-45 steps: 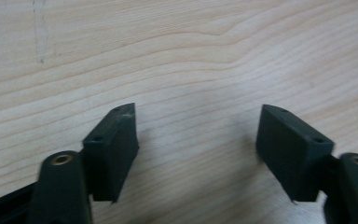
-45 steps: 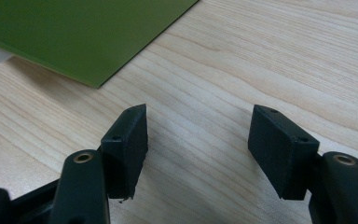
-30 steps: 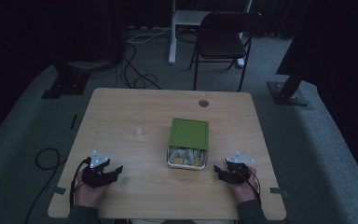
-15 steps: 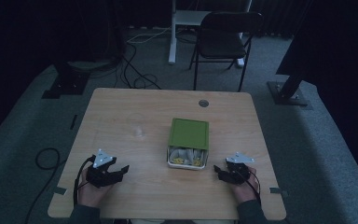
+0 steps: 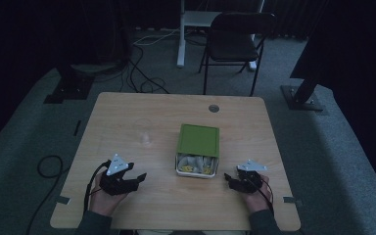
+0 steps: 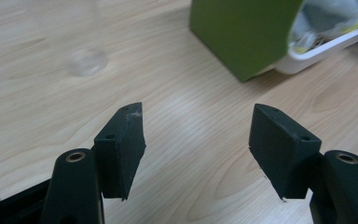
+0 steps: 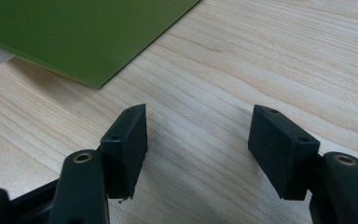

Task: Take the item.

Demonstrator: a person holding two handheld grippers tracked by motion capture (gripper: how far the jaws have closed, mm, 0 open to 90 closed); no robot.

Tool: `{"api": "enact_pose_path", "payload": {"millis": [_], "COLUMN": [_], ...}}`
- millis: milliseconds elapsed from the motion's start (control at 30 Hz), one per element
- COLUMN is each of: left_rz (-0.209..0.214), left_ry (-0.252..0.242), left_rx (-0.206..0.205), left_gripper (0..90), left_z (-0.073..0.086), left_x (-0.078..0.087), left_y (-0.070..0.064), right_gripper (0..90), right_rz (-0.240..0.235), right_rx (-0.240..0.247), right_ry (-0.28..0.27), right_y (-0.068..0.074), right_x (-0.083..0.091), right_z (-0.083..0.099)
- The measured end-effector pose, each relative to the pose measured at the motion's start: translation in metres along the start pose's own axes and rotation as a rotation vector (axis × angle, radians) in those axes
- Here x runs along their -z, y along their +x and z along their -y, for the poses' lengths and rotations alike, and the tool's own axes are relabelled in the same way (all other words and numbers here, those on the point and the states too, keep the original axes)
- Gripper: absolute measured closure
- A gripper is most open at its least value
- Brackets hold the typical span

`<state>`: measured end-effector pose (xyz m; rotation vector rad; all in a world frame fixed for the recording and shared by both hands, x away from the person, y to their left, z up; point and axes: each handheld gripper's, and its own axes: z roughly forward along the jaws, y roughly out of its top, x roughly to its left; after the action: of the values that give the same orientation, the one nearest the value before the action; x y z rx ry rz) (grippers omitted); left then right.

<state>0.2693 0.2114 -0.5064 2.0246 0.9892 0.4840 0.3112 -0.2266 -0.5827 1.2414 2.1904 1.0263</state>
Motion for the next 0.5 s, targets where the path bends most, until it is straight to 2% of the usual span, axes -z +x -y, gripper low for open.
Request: {"api": "enact_pose_path", "payload": {"millis": [300, 400, 500], "left_rz": [0.062, 0.06, 0.07], "left_ry": [0.002, 0.01, -0.001], "left_rx": [-0.027, -0.047, -0.049], "left_gripper": [39.5, 39.7, 40.1], "left_z": [-0.011, -0.015, -0.018], "left_x": [-0.008, -0.01, -0.011], "left_y": [-0.013, -0.016, -0.018], "right_gripper": [36.9, 36.9, 36.9], "right_rz": [0.0, 0.0, 0.0], "right_rx": [0.001, 0.001, 0.001], "right_ry": [0.0, 0.0, 0.0], "right_y": [0.0, 0.0, 0.0], "right_x": [0.0, 0.0, 0.0], "right_z": [0.0, 0.0, 0.0]}}
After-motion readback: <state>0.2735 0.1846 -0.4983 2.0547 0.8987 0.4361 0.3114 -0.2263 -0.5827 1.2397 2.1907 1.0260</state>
